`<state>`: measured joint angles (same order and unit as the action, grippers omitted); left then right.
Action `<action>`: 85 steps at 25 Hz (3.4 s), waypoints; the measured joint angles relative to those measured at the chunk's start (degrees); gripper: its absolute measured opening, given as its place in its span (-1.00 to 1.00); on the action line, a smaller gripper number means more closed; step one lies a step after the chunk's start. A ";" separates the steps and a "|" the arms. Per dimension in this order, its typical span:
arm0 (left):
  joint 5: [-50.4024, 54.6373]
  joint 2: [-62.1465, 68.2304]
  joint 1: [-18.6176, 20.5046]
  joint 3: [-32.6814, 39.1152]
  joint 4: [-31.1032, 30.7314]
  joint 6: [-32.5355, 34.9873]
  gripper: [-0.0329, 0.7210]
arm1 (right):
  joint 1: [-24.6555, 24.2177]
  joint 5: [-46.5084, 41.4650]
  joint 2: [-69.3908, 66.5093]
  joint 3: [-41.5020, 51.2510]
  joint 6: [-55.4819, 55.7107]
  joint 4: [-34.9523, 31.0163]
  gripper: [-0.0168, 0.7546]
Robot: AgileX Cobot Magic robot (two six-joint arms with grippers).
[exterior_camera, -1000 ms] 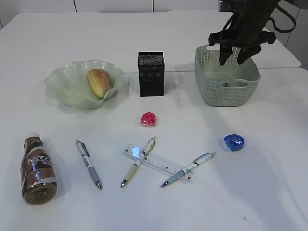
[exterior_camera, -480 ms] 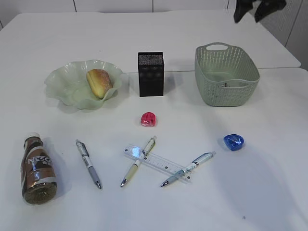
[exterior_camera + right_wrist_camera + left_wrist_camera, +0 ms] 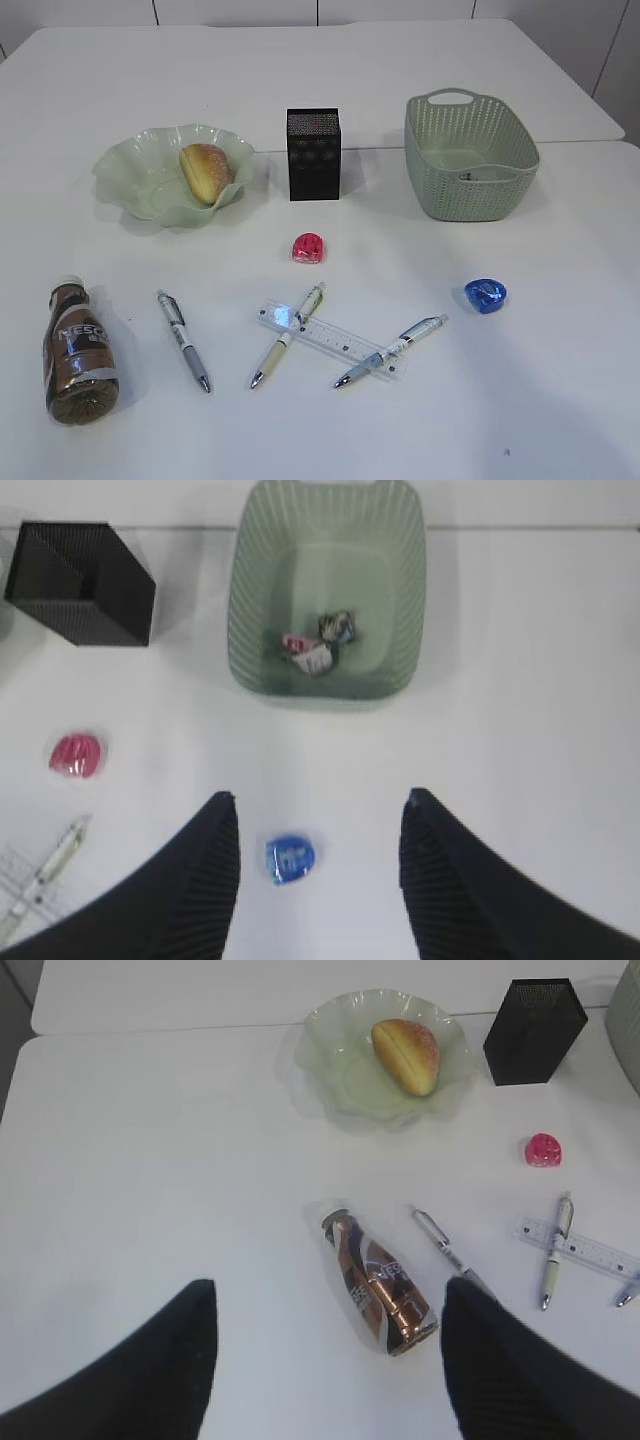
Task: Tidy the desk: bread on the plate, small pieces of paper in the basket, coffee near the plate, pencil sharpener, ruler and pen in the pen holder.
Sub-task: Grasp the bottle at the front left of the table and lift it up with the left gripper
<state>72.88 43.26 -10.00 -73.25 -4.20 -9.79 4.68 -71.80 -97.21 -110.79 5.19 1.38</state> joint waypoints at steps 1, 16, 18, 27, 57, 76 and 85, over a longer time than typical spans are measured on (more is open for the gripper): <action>0.00 0.23 0.00 0.00 0.00 -0.31 0.40 | 0.00 -0.04 2.56 4.41 0.00 0.00 0.13; -0.49 21.38 0.00 0.00 0.47 -7.83 0.51 | 0.00 -0.25 28.48 32.99 0.00 -4.18 0.13; -0.74 26.31 0.00 0.00 0.47 -11.40 0.51 | 0.00 -0.25 29.71 33.86 0.00 -4.57 0.13; -2.56 45.77 0.00 0.00 6.96 -15.49 0.52 | 0.00 -0.25 29.76 33.89 -0.02 -6.09 0.13; -14.98 63.71 0.00 0.00 7.83 -22.95 0.52 | 4.92 -0.25 29.76 33.89 -0.02 -4.30 0.13; -15.65 71.13 0.00 0.00 7.83 -23.38 0.48 | 5.36 -0.25 29.76 33.89 -0.12 -3.35 0.13; -16.80 73.83 0.00 0.00 7.94 -23.26 0.42 | 5.36 -0.25 29.76 33.89 -0.12 -2.78 0.13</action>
<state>56.08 117.09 -10.00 -73.25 3.74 -33.05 10.04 -72.05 -67.45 -76.90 5.07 -1.40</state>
